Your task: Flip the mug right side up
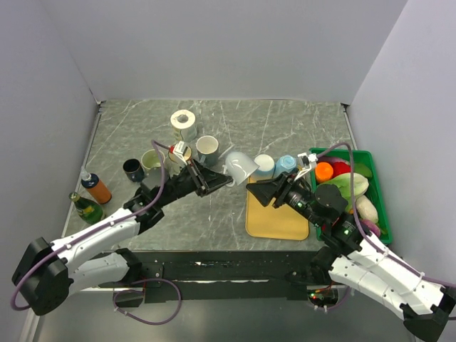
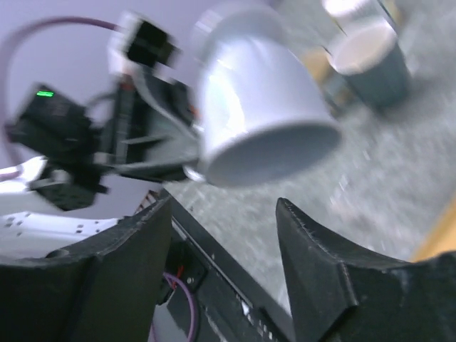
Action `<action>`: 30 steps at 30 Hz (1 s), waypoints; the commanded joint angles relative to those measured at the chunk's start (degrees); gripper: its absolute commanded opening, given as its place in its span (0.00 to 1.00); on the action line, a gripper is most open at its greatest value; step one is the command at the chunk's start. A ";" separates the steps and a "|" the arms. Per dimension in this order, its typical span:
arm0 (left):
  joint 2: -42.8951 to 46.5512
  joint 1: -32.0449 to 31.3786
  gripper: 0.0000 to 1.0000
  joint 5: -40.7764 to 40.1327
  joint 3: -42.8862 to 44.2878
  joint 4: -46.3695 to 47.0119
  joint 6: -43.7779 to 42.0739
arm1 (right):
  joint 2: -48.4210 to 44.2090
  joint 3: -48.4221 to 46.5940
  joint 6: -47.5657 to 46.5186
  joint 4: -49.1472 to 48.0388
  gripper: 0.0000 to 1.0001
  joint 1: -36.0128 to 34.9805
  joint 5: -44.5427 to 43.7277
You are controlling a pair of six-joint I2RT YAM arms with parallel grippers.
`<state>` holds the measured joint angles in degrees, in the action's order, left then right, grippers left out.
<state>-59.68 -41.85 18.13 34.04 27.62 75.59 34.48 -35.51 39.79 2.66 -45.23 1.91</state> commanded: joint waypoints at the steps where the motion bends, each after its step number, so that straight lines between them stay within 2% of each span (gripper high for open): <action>1: 4.21 1.15 0.01 0.15 -2.04 14.37 8.16 | 2.16 -2.37 -8.49 -12.15 0.71 -1.26 0.38; 11: 9.76 3.08 0.01 -3.01 -3.10 11.94 13.09 | 3.31 -1.24 -10.61 -11.09 0.72 -1.96 -6.74; 19: 7.92 3.26 0.01 -1.08 -3.28 13.34 16.96 | 12.00 -2.54 -15.53 -19.69 0.69 -1.97 -7.36; 25: 7.74 3.35 0.01 -0.20 -3.19 14.05 17.93 | 19.04 -5.36 -17.03 -23.56 0.63 -2.05 -9.21; 28: 8.61 3.35 0.01 -0.38 -2.75 12.82 17.31 | 20.19 -5.89 -17.47 -25.41 0.55 -2.05 -10.00; 30: 8.70 3.35 0.01 -0.20 -2.58 12.20 16.70 | 20.63 -6.24 -17.21 -26.29 0.46 -1.97 -9.47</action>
<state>-53.08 -38.65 17.12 29.34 32.71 91.20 54.78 -38.17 24.21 -17.47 -46.92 -6.35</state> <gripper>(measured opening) 0.211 0.511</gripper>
